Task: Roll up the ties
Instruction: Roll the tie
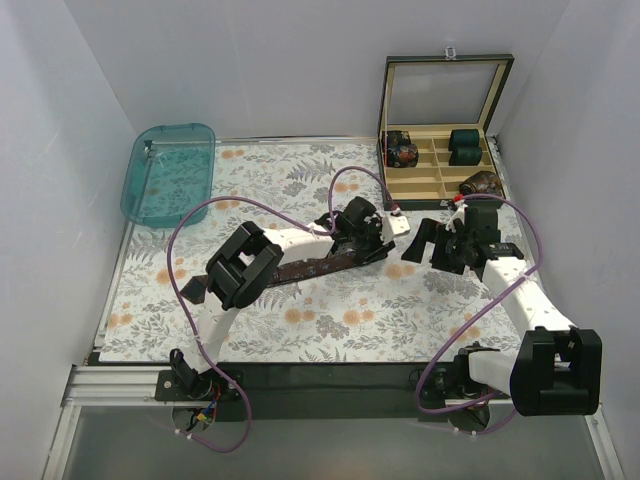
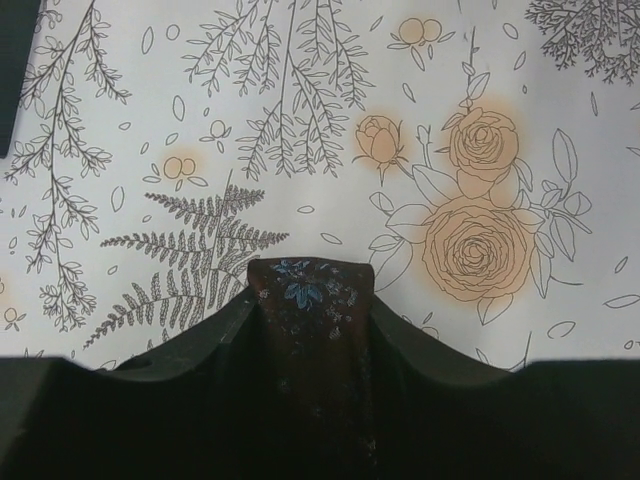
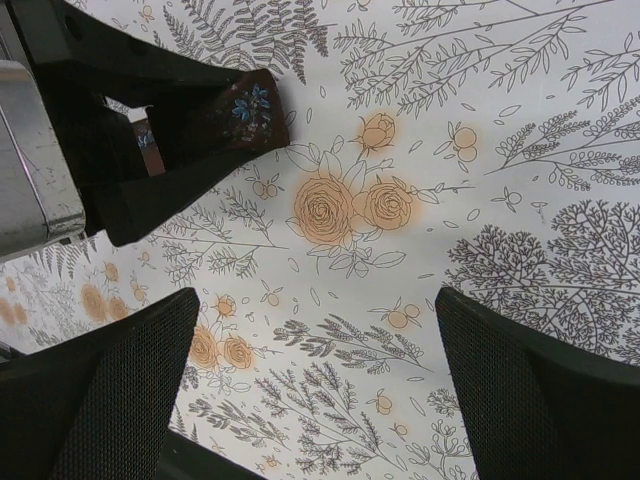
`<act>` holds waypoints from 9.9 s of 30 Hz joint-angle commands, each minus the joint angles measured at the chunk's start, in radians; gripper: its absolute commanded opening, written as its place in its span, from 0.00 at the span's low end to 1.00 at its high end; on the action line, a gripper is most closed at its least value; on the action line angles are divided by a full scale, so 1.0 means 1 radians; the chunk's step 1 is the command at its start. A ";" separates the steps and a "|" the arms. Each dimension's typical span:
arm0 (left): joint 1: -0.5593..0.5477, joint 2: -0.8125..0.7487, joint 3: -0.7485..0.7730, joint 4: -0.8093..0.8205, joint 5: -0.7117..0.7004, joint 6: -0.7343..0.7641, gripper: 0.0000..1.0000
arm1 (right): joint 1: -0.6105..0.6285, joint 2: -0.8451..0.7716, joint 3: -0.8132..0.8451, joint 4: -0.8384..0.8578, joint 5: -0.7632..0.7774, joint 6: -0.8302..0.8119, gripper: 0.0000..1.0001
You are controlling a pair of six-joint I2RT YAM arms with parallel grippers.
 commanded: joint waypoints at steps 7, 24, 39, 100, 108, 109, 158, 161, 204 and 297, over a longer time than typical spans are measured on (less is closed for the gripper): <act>-0.003 -0.089 -0.042 0.000 -0.076 -0.092 0.84 | -0.008 0.008 0.029 0.036 -0.017 0.000 0.90; 0.000 -0.408 -0.167 -0.061 -0.448 -0.921 0.89 | -0.014 0.140 0.164 0.134 -0.092 0.035 0.88; 0.001 -0.350 -0.146 -0.089 -0.277 -1.134 0.34 | -0.012 0.304 0.160 0.247 -0.181 0.057 0.86; 0.109 -0.213 -0.335 0.092 -0.150 -1.227 0.11 | 0.084 0.702 0.241 0.375 -0.460 -0.025 0.69; 0.140 -0.216 -0.388 0.132 -0.101 -1.258 0.10 | 0.121 0.781 0.230 0.416 -0.491 -0.041 0.60; 0.143 -0.215 -0.397 0.137 -0.089 -1.261 0.10 | 0.124 0.788 0.227 0.431 -0.494 -0.043 0.59; 0.235 -0.696 -0.640 -0.155 -0.360 -0.953 0.76 | 0.325 0.712 0.726 -0.371 0.651 -0.485 0.01; 0.235 -0.718 -0.660 -0.168 -0.355 -0.967 0.75 | 0.377 0.738 0.743 -0.395 0.822 -0.463 0.01; 0.267 -0.873 -0.784 -0.215 -0.395 -1.039 0.59 | 0.674 0.915 0.695 -0.357 0.641 -0.278 0.36; 0.107 -0.109 -0.140 -0.081 -0.017 -1.214 0.21 | 0.034 0.820 0.196 0.513 -0.604 -0.048 0.64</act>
